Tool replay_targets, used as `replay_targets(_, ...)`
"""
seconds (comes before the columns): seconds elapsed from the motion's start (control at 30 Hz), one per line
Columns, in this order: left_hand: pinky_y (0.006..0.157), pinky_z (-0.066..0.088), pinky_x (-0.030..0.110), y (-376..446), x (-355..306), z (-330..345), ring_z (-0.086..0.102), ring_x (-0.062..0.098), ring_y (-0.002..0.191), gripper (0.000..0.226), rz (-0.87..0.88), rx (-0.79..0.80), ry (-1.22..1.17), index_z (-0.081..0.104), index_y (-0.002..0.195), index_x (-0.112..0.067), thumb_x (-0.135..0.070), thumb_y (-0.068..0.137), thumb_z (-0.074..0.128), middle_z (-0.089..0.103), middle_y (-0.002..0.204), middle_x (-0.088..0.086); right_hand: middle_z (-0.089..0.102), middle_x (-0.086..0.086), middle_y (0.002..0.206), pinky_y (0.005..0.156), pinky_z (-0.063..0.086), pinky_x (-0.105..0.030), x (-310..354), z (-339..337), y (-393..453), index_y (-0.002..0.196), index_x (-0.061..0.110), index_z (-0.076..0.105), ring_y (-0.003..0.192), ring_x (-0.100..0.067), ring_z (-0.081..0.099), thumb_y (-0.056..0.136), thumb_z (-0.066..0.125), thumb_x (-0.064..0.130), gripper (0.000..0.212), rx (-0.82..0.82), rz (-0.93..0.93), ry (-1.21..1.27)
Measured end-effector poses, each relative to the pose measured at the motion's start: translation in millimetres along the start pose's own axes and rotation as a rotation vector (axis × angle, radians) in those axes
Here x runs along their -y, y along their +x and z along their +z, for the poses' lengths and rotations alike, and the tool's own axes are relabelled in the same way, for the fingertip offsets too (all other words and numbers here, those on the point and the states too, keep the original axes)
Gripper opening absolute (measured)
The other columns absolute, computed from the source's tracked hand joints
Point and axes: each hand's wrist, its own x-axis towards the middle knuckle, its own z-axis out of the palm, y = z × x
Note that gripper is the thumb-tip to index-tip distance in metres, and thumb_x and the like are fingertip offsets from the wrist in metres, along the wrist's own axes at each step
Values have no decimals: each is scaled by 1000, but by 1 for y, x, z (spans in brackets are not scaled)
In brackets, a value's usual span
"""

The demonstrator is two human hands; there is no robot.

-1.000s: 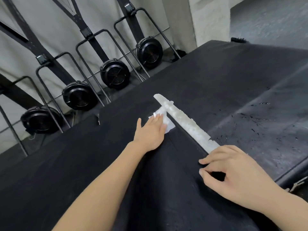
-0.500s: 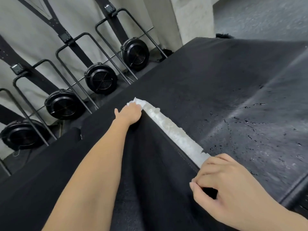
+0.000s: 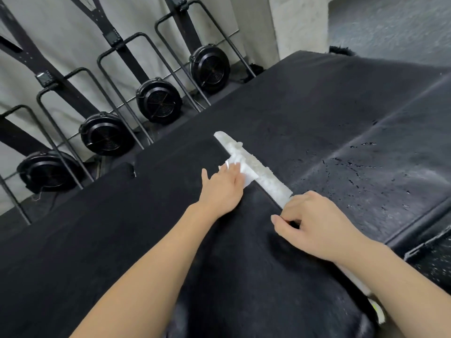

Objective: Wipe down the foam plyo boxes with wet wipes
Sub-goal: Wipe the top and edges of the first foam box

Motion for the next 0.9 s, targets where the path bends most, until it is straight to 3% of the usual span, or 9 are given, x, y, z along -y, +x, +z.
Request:
replay_targets(0.13, 122, -5, 60, -76, -34, 13, 37, 26, 145, 46, 141, 31, -33, 32, 152, -21, -33, 109, 22, 40, 155, 3, 54, -3, 50, 65, 47, -35, -6, -8, -6, 55, 8, 59, 56, -18, 53, 94, 39, 53, 62, -12, 36, 105)
replay_targets(0.23, 123, -6, 57, -128, -51, 20, 20, 21, 153, 50, 271, 99, -60, 31, 157, -19, -34, 109, 24, 32, 163, 4, 52, -3, 50, 59, 44, -35, 1, -23, -21, 61, 11, 65, 52, -18, 52, 95, 40, 53, 60, -100, 74, 224)
replay_targets(0.3, 123, -4, 57, -159, -56, 26, 23, 18, 152, 54, 326, 107, -30, 34, 155, -17, -38, 107, 23, 35, 161, 4, 59, 0, 55, 58, 44, -33, 4, -30, -34, 67, 22, 72, 54, -14, 55, 97, 41, 53, 53, -101, 63, 278)
replay_targets(0.37, 123, -6, 57, -190, -57, 29, 25, 17, 151, 52, 384, 87, 7, 33, 156, -19, -36, 107, 25, 39, 159, 1, 65, -5, 61, 69, 48, -26, 9, -33, -48, 69, 31, 73, 63, -16, 64, 97, 43, 54, 46, -51, 55, 349)
replay_targets(0.43, 121, -6, 57, -220, -49, 32, 24, 16, 151, 47, 407, 39, 36, 32, 154, -25, -34, 108, 26, 40, 156, -4, 70, -17, 70, 93, 41, -8, 16, -33, -64, 77, 34, 77, 89, -6, 70, 95, 48, 52, 39, -5, 76, 402)
replay_targets(0.5, 122, -8, 56, -242, -28, 31, 21, 10, 152, 48, 310, 10, 68, 29, 156, -30, -37, 109, 23, 33, 161, -9, 77, -11, 91, 105, 30, -5, 23, -32, -82, 87, 32, 78, 112, 19, 54, 92, 54, 53, 32, 42, 127, 417)
replay_targets(0.6, 123, -8, 54, -271, 25, 29, 22, 8, 151, 48, 49, -51, 124, 31, 155, -30, -39, 109, 21, 30, 162, -13, 71, 19, 114, 112, 32, -21, 33, -32, -106, 99, 39, 77, 133, 5, 43, 94, 53, 52, 28, 76, 109, 332)
replay_targets(0.77, 122, 1, 58, -328, 110, 13, 30, 14, 149, 49, -366, -91, 51, 33, 152, -28, -41, 108, 16, 35, 158, -10, 67, 28, 114, 118, 31, -36, 48, -34, -125, 107, 27, 78, 122, 7, 56, 91, 46, 58, 47, 81, -50, 130)
replay_targets(0.9, 122, -1, 58, -336, 95, 8, 40, 25, 142, 44, -327, -65, 37, 34, 150, -25, -36, 110, 21, 34, 157, -1, 67, 26, 115, 120, 28, -35, 60, -35, -128, 105, 36, 76, 124, 9, 53, 95, 44, 58, 40, 120, 13, 53)
